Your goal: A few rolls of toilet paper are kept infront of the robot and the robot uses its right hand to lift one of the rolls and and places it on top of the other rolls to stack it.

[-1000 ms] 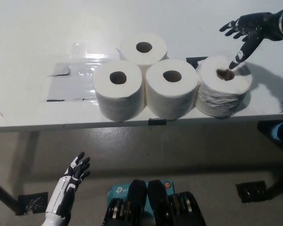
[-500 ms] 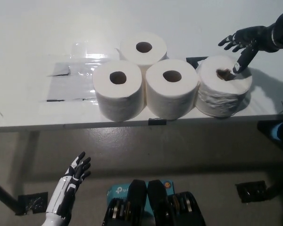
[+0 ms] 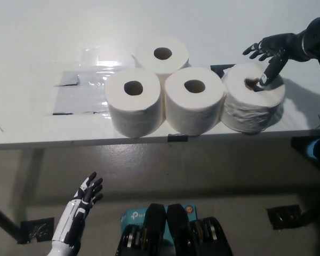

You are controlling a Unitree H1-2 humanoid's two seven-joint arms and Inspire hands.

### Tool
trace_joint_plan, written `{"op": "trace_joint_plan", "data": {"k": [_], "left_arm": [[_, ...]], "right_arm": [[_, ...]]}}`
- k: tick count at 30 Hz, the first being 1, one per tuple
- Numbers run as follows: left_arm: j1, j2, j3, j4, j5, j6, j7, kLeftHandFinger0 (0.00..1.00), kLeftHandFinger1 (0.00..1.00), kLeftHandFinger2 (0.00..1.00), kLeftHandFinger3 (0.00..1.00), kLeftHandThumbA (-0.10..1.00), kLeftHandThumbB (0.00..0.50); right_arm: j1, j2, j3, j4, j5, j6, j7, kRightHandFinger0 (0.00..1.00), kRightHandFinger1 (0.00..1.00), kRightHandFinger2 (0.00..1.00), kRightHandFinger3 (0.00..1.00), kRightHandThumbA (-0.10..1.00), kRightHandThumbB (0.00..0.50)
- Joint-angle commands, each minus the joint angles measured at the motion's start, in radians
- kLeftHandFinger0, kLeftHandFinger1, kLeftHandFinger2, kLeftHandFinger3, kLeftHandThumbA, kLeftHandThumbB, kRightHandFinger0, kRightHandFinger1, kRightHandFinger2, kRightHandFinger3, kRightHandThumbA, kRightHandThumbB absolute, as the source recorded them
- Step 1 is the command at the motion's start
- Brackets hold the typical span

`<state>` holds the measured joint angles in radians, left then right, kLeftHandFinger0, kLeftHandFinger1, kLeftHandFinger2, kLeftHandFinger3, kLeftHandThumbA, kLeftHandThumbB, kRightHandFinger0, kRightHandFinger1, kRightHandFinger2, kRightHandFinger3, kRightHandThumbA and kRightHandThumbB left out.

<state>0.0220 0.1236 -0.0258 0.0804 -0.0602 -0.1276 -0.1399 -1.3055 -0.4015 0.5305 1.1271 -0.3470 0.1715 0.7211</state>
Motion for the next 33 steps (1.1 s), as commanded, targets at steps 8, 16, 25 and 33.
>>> {"op": "trace_joint_plan", "data": {"k": [8,16,25,33], "left_arm": [[-0.005,0.007,-0.007,-0.033,-0.001,-0.031,-0.017,1.0,1.0,1.0,1.0,0.93,0.164],[-0.006,0.01,-0.011,-0.033,0.004,-0.03,-0.017,1.0,1.0,1.0,1.0,0.93,0.174],[-0.005,0.007,-0.011,-0.036,-0.002,-0.03,-0.017,1.0,1.0,1.0,1.0,0.93,0.158],[-0.011,0.012,-0.009,-0.042,0.002,-0.022,-0.015,1.0,1.0,1.0,1.0,0.93,0.16]], "right_arm": [[-0.071,0.012,0.026,0.031,-0.086,-0.136,-0.072,1.0,1.0,1.0,1.0,1.0,0.288],[-0.072,0.052,0.063,0.13,-0.126,-0.168,-0.126,1.0,1.0,1.0,1.0,1.0,0.291],[-0.05,0.077,0.042,0.21,-0.139,-0.109,-0.163,1.0,1.0,1.0,1.0,0.78,0.315],[0.04,0.075,0.068,0.203,-0.188,-0.166,-0.364,0.0,0.0,0.13,0.28,0.77,0.035]]}}
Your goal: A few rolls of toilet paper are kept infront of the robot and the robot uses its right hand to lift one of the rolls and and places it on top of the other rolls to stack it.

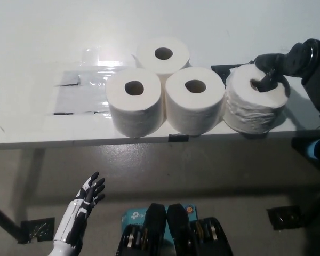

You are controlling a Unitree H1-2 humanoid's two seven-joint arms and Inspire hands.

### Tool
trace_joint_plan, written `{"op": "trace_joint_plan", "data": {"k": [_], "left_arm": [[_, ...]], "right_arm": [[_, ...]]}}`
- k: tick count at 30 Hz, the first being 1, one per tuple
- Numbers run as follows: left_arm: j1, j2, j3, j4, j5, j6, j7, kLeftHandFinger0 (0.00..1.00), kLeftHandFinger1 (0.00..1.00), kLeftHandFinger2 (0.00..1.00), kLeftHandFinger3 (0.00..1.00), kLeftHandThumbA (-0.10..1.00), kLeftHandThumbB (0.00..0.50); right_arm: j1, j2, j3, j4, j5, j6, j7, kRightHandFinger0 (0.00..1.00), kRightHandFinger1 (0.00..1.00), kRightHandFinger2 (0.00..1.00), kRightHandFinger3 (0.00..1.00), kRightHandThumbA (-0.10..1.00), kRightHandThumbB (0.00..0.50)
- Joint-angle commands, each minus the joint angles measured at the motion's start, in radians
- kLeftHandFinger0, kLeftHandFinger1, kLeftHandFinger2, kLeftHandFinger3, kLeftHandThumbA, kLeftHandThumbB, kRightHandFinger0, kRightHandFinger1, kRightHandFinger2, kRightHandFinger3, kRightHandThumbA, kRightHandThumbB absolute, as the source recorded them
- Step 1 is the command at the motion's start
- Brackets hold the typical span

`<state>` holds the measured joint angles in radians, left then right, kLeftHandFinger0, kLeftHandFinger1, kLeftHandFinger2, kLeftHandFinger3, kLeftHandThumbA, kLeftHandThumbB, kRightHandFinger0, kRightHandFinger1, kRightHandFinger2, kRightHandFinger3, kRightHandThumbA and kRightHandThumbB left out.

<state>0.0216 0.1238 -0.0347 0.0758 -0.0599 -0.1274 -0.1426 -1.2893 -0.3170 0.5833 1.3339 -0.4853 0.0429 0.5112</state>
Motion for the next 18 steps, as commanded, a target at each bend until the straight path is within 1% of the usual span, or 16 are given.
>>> {"op": "trace_joint_plan", "data": {"k": [1,2,3,4,5,6,7,8,9,10,11,12,15,16,17,18], "left_arm": [[-0.011,0.011,0.0,-0.035,0.003,-0.028,-0.01,1.0,1.0,1.0,1.0,0.93,0.161],[-0.011,0.009,0.001,-0.034,0.002,-0.031,-0.009,1.0,1.0,1.0,1.0,0.93,0.163],[-0.01,0.009,0.002,-0.034,-0.002,-0.031,-0.011,1.0,1.0,1.0,1.0,0.93,0.162],[-0.01,0.009,0.002,-0.033,0.0,-0.035,-0.01,1.0,1.0,1.0,1.0,0.94,0.155],[-0.011,0.008,0.003,-0.03,-0.002,-0.04,-0.01,1.0,1.0,1.0,1.0,0.93,0.148],[-0.011,0.009,0.005,-0.03,-0.004,-0.041,-0.01,1.0,1.0,1.0,1.0,0.93,0.147],[-0.012,0.008,0.006,-0.032,-0.007,-0.037,-0.01,1.0,1.0,1.0,1.0,0.93,0.146],[-0.013,0.01,0.008,-0.032,-0.008,-0.038,-0.009,1.0,1.0,1.0,1.0,0.93,0.147],[-0.013,0.011,0.01,-0.033,-0.009,-0.038,-0.009,1.0,1.0,1.0,1.0,0.93,0.147],[-0.016,0.009,0.011,-0.029,-0.009,-0.04,-0.008,1.0,1.0,1.0,1.0,0.93,0.153],[-0.015,0.011,0.013,-0.028,-0.01,-0.04,-0.008,1.0,1.0,1.0,1.0,0.92,0.156],[-0.013,0.008,0.012,-0.029,-0.008,-0.041,-0.007,1.0,1.0,1.0,1.0,0.93,0.156],[-0.012,0.008,0.017,-0.022,-0.011,-0.05,-0.006,1.0,1.0,1.0,1.0,0.93,0.144],[-0.01,0.008,0.018,-0.022,-0.01,-0.05,-0.005,1.0,1.0,1.0,1.0,0.93,0.143],[-0.008,0.007,0.02,-0.02,-0.013,-0.055,-0.006,1.0,1.0,1.0,1.0,0.93,0.141],[-0.006,0.007,0.022,-0.021,-0.014,-0.055,-0.006,1.0,1.0,1.0,1.0,0.93,0.141]], "right_arm": [[0.036,-0.009,0.009,-0.003,-0.046,-0.036,-0.17,0.0,0.0,0.11,0.27,0.78,0.024],[0.05,-0.012,0.0,-0.003,-0.038,-0.041,-0.184,0.0,0.0,0.06,0.19,0.79,0.008],[0.065,-0.016,-0.017,-0.001,-0.022,-0.046,-0.191,0.04,0.16,0.24,0.24,0.81,0.0],[0.077,-0.02,-0.027,-0.002,-0.015,-0.05,-0.199,0.06,0.24,0.33,0.25,0.85,0.0],[0.086,-0.024,-0.035,0.001,-0.012,-0.056,-0.211,0.1,0.44,0.63,0.3,0.88,0.0],[0.088,-0.023,-0.037,0.004,-0.013,-0.058,-0.216,0.09,0.47,0.71,0.31,0.88,0.0],[0.099,-0.025,-0.057,0.007,0.001,-0.051,-0.227,0.03,0.47,0.81,0.36,0.89,0.0],[0.114,-0.031,-0.095,0.003,0.036,-0.06,-0.227,0.0,0.41,0.74,0.38,0.86,0.0],[0.123,-0.035,-0.12,-0.001,0.055,-0.068,-0.226,0.0,0.38,0.74,0.42,0.85,0.0],[0.131,-0.038,-0.15,0.0,0.071,-0.078,-0.235,0.0,0.38,0.76,0.55,0.82,0.0],[0.15,-0.041,-0.201,0.001,0.114,-0.089,-0.243,0.0,0.42,0.78,0.61,0.79,0.0],[0.168,-0.045,-0.247,0.0,0.149,-0.091,-0.248,0.03,0.45,0.78,0.59,0.8,0.0],[0.211,-0.043,-0.397,-0.007,0.248,-0.098,-0.249,0.0,0.33,0.61,0.37,0.78,0.0],[0.22,-0.039,-0.435,-0.009,0.267,-0.086,-0.251,0.0,0.32,0.6,0.35,0.78,0.0],[0.244,-0.038,-0.51,-0.009,0.33,-0.099,-0.236,0.0,0.28,0.56,0.29,0.77,0.0],[0.259,-0.035,-0.559,-0.008,0.365,-0.104,-0.23,0.0,0.22,0.48,0.23,0.79,0.0]]}}
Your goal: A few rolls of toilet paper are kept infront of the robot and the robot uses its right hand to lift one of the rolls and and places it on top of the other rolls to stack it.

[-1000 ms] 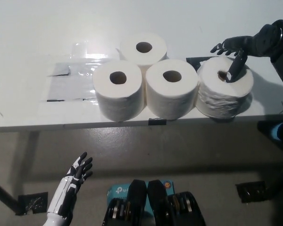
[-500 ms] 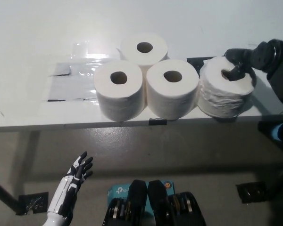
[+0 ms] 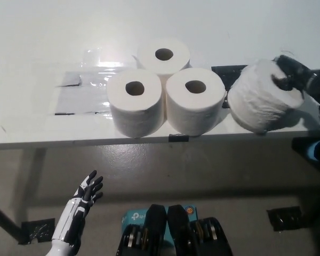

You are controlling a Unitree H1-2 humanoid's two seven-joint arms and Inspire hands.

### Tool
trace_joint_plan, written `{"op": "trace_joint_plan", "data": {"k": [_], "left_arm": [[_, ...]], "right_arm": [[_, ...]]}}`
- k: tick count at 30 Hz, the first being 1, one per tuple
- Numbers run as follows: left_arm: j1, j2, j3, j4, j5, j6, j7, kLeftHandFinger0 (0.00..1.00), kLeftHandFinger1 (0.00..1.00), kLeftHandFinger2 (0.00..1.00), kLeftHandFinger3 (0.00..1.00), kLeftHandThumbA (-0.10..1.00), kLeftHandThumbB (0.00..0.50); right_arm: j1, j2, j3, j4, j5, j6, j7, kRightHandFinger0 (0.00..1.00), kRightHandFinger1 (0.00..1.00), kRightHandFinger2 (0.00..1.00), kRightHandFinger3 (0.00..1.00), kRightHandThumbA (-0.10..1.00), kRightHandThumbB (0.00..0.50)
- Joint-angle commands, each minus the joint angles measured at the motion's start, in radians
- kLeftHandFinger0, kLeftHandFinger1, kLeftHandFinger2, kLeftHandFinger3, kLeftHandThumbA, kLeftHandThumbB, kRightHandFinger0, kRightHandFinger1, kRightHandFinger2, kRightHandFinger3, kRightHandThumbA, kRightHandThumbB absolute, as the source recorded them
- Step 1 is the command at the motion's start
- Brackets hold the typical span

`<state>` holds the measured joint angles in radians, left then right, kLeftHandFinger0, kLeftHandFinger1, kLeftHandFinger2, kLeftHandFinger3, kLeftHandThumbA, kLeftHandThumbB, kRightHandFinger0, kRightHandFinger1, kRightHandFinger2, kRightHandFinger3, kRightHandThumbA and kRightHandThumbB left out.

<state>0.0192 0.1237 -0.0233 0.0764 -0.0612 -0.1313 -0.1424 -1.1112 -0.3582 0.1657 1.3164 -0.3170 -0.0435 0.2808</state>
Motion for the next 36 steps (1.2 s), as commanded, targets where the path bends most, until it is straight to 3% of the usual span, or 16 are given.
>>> {"op": "trace_joint_plan", "data": {"k": [1,3,6,8,10,14,24,28,31,36], "left_arm": [[0.0,0.007,0.012,-0.021,-0.016,-0.054,-0.006,1.0,1.0,1.0,1.0,0.93,0.142],[0.001,0.004,0.016,-0.015,-0.013,-0.065,-0.002,1.0,1.0,1.0,1.0,0.93,0.134],[0.005,0.0,0.021,-0.014,-0.018,-0.069,0.001,1.0,1.0,1.0,1.0,0.94,0.133],[0.007,-0.002,0.026,-0.014,-0.024,-0.068,0.0,1.0,1.0,1.0,1.0,0.94,0.142],[0.01,-0.004,0.032,-0.015,-0.025,-0.063,0.001,1.0,1.0,1.0,1.0,0.94,0.154],[0.017,-0.008,0.037,-0.016,-0.027,-0.063,0.001,1.0,1.0,1.0,1.0,0.96,0.151],[0.022,-0.006,0.04,-0.011,-0.023,-0.072,0.002,1.0,1.0,1.0,1.0,0.97,0.148],[0.019,-0.007,0.04,-0.009,-0.027,-0.077,0.001,1.0,1.0,1.0,1.0,0.96,0.149],[0.019,-0.006,0.04,-0.018,-0.026,-0.064,0.001,1.0,1.0,1.0,1.0,0.95,0.153],[0.019,0.001,0.036,-0.018,-0.007,-0.062,0.005,1.0,1.0,1.0,1.0,0.95,0.148]], "right_arm": [[0.092,0.011,-0.195,0.013,0.232,0.002,0.009,0.0,0.21,0.48,0.25,0.78,0.023],[0.113,0.017,-0.312,0.027,0.315,0.035,0.022,0.0,0.02,0.28,0.14,0.76,0.033],[0.14,0.023,-0.401,0.034,0.358,0.054,0.018,0.0,0.0,0.01,0.0,0.86,0.067],[0.15,0.028,-0.449,0.035,0.382,0.056,0.033,0.0,0.0,0.0,0.0,0.89,0.054],[0.164,0.035,-0.542,0.046,0.454,0.074,0.047,0.0,0.0,0.0,0.01,0.84,0.065],[0.18,0.044,-0.644,0.064,0.523,0.103,0.09,0.0,0.0,0.0,0.0,0.92,0.07],[0.169,0.084,-0.82,0.078,0.663,0.187,0.165,0.0,0.0,0.0,0.0,0.93,0.056],[0.132,0.09,-0.836,0.059,0.699,0.23,0.192,0.0,0.0,0.0,0.0,0.99,0.051],[0.1,0.094,-0.835,0.031,0.735,0.261,0.218,0.0,0.0,0.0,0.0,0.92,0.068],[0.062,0.11,-0.78,-0.08,0.737,0.314,0.212,0.0,0.0,0.0,0.0,0.91,0.085]]}}
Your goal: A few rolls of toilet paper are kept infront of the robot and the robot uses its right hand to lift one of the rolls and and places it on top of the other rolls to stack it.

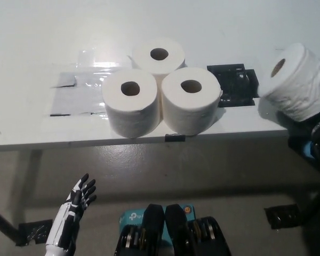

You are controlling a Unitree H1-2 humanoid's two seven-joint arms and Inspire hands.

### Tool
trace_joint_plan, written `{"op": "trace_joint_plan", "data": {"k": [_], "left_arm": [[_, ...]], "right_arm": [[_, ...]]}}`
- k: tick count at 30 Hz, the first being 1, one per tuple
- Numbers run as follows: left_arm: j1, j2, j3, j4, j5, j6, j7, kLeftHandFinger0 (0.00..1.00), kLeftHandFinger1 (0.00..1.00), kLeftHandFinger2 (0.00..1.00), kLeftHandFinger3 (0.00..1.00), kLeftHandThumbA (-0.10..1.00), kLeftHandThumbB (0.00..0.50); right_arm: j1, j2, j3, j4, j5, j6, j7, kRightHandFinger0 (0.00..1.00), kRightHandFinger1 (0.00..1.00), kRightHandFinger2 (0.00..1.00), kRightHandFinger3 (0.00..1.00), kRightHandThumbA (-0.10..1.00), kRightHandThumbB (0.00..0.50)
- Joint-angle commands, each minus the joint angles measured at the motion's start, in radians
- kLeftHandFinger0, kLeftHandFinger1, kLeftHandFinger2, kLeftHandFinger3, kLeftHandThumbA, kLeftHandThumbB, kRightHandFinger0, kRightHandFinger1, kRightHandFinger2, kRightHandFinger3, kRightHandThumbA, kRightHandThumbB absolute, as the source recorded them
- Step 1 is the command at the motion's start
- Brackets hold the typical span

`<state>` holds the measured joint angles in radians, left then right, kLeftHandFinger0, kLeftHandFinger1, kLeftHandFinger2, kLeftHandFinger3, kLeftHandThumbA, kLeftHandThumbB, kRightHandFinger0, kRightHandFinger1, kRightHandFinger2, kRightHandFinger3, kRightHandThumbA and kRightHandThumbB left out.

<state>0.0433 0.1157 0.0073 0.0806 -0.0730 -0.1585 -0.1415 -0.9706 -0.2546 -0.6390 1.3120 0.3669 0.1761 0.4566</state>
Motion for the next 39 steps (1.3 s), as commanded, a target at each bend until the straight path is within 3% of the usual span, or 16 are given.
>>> {"op": "trace_joint_plan", "data": {"k": [1,3,8,14,16,20,32,35,39], "left_arm": [[-0.005,0.008,0.006,-0.021,-0.004,-0.037,-0.001,1.0,1.0,1.0,1.0,0.95,0.146],[-0.007,0.009,0.006,-0.018,-0.001,-0.035,0.0,1.0,1.0,1.0,1.0,0.93,0.143],[-0.004,0.009,0.004,-0.023,0.005,-0.031,0.002,1.0,1.0,1.0,1.0,0.92,0.156],[-0.008,0.009,0.006,-0.022,-0.001,-0.032,0.0,1.0,1.0,1.0,1.0,0.92,0.151],[-0.008,0.01,0.005,-0.022,-0.002,-0.031,-0.002,1.0,1.0,1.0,1.0,0.92,0.153],[-0.008,0.013,0.004,-0.019,0.004,-0.033,-0.001,1.0,1.0,1.0,1.0,0.94,0.153],[-0.001,0.009,0.0,-0.032,-0.001,-0.021,-0.004,1.0,1.0,1.0,1.0,0.92,0.148],[-0.006,0.007,-0.001,-0.027,0.008,-0.03,0.001,1.0,1.0,1.0,1.0,0.92,0.152],[-0.005,0.009,-0.004,-0.034,0.01,-0.02,-0.001,1.0,1.0,1.0,1.0,0.93,0.152]], "right_arm": [[-0.082,0.008,0.027,-0.091,0.062,0.109,0.036,0.0,0.0,0.0,0.0,0.9,0.086],[-0.095,0.019,0.051,-0.159,0.058,0.148,0.011,0.0,0.0,0.0,0.0,0.84,0.089],[-0.119,0.032,0.098,-0.279,0.062,0.242,-0.014,0.0,0.0,0.0,0.0,0.86,0.058],[-0.147,0.024,0.137,-0.337,0.06,0.27,-0.023,0.0,0.0,0.0,0.0,0.86,0.058],[-0.162,0.016,0.148,-0.342,0.064,0.284,-0.008,0.0,0.0,0.0,0.0,0.91,0.053],[-0.174,0.017,0.152,-0.36,0.076,0.294,-0.035,0.0,0.0,0.0,0.0,0.89,0.063],[-0.247,0.03,0.379,-0.259,-0.075,0.148,-0.099,0.0,0.0,0.0,0.0,0.86,0.025],[-0.275,0.043,0.41,-0.216,-0.089,0.139,-0.11,0.0,0.0,0.0,0.0,0.78,0.065],[-0.299,0.061,0.458,-0.182,-0.129,0.105,-0.138,0.0,0.0,0.0,0.0,0.76,0.057]]}}
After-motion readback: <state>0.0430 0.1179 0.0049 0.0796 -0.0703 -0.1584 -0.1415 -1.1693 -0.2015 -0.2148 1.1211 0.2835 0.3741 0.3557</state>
